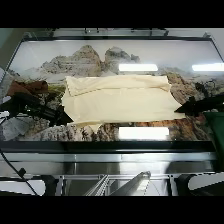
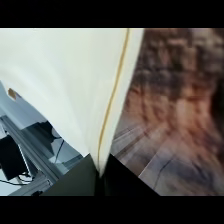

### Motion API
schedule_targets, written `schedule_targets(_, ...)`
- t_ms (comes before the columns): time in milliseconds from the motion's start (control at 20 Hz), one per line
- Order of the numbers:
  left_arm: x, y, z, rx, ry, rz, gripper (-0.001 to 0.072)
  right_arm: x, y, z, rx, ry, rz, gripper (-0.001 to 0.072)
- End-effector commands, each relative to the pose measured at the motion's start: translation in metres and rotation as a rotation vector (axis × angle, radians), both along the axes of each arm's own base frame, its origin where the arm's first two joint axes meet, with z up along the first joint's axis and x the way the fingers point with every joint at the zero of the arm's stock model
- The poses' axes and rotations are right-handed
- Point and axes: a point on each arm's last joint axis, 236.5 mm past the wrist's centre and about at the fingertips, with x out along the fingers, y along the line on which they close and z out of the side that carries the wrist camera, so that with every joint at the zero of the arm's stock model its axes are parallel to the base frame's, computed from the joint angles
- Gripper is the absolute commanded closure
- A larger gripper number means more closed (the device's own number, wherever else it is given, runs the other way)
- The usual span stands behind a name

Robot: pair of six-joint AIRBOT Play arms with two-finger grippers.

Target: Fold the shirts.

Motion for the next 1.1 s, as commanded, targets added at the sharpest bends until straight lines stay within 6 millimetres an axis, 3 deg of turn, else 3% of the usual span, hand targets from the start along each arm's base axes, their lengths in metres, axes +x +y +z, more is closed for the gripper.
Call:
schedule_targets(0,-0.009,0.015,0.010,-0.021,0.031,0.009,0.0679,-0.006,-0.011,0.004,0.004,0.013,-0.016,0.0693)
schedule_targets(200,-0.034,0.029,0.004,0.036,0.103,-0.067,0.0678,-0.010,-0.013,0.003,-0.002,0.026,-0.013,0.0693)
schedule_targets(350,-0.029,0.018,0.022,-0.045,0.098,-0.056,0.0678,-0.008,-0.010,0.010,0.031,0.029,-0.028,0.0693)
schedule_targets(550,0.028,0.002,0.081,-0.139,-0.103,-0.061,0.0678,0.038,0.011,0.044,0.166,-0.141,-0.126,0.0693)
schedule_targets(700,0.079,0.002,0.103,-0.086,-0.200,-0.080,0.0678,0.087,0.009,0.039,0.101,-0.251,-0.255,0.0693)
schedule_targets(850,0.136,0.004,0.102,-0.051,-0.253,-0.075,0.0677,0.130,0.006,0.034,0.036,-0.364,-0.333,0.0693)
schedule_targets(1050,0.195,0.016,0.078,-0.021,-0.261,-0.019,0.0678,0.176,-0.003,0.015,-0.050,-0.425,-0.416,0.0693)
